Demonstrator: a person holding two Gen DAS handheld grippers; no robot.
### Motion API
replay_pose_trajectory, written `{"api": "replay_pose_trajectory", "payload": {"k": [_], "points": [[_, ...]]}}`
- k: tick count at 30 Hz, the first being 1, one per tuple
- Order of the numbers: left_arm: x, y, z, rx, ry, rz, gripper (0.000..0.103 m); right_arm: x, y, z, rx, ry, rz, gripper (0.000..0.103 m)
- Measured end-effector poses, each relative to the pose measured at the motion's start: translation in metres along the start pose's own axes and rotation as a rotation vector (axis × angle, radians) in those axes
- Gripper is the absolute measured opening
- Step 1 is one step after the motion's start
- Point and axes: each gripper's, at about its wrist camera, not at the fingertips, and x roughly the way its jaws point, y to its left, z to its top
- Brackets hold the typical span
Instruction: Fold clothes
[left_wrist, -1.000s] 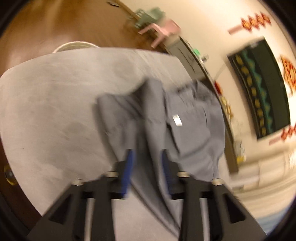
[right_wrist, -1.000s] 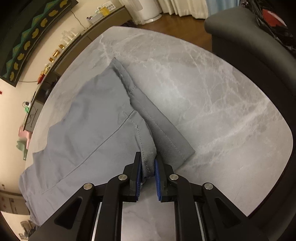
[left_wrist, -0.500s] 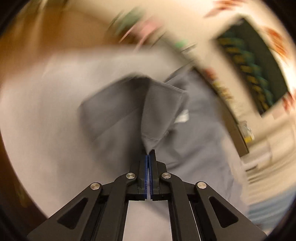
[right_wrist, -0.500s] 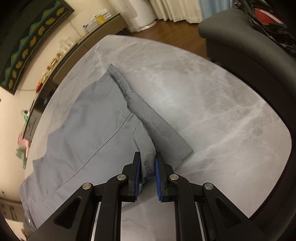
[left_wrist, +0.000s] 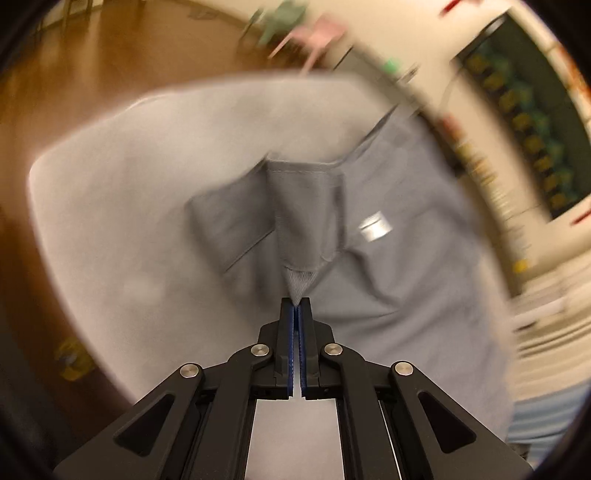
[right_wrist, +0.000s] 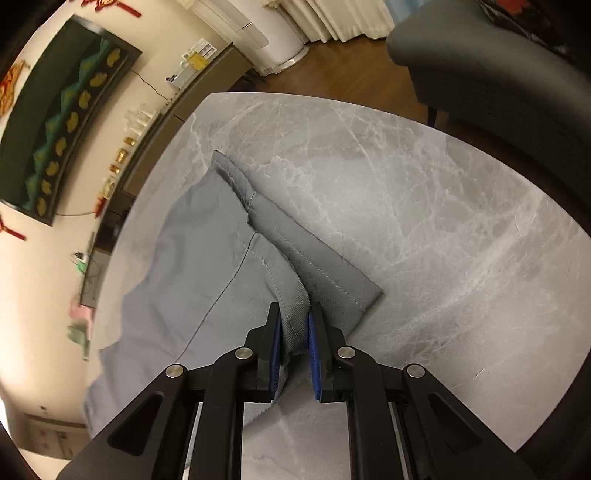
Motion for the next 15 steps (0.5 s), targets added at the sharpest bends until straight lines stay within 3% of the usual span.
{"api": "replay_pose_trajectory", "payload": {"k": [6, 10, 11, 15], "points": [[0.007, 0.009, -0.001, 0.008, 0.06, 0.073, 0.008, -0.001, 0.004, 0.001, -0.026, -0.015, -0.031, 0.012], [0.005, 0.016, 0.002, 0.001, 0.053, 0.121, 0.006, 0.001, 0.005, 0.004, -0.008, -0.022, -0.04, 0.011], [0.004, 0.018, 0.003, -0.004, 0.052, 0.128, 0.0, 0.001, 0.005, 0.005, -0.004, -0.022, -0.039, 0.011], [0.0, 0.027, 0.004, -0.024, 0.049, 0.154, 0.0, 0.0, -0.001, 0.01, 0.012, -0.045, -0.074, 0.01]]}}
